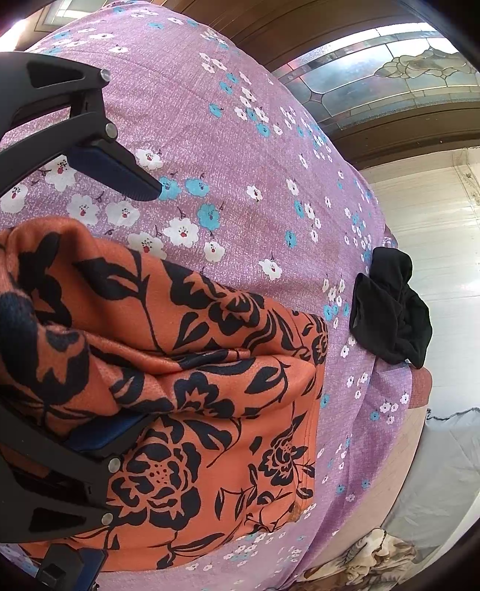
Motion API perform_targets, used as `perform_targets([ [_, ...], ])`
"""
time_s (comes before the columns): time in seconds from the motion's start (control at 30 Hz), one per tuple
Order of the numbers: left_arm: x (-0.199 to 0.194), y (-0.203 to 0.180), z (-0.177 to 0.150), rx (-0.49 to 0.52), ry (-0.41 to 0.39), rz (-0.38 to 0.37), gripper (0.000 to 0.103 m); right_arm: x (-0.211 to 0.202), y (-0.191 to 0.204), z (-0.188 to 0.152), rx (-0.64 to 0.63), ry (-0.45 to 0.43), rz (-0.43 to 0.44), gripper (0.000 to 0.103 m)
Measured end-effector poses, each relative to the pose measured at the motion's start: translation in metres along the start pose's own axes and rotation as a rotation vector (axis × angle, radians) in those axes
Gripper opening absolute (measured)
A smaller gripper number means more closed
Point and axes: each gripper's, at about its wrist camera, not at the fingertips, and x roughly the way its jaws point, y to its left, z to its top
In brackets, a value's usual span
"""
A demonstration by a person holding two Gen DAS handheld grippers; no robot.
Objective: Fold small clothes
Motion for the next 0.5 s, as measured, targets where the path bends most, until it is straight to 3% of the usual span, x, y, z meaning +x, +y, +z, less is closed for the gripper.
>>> perform_targets([
  [0.5,-0.0002,-0.0010,0.0000,-0.002,-0.003,0.002,0.103,0.0012,-0.0001,0.0001,0.015,-0.006,0.008,0.039],
])
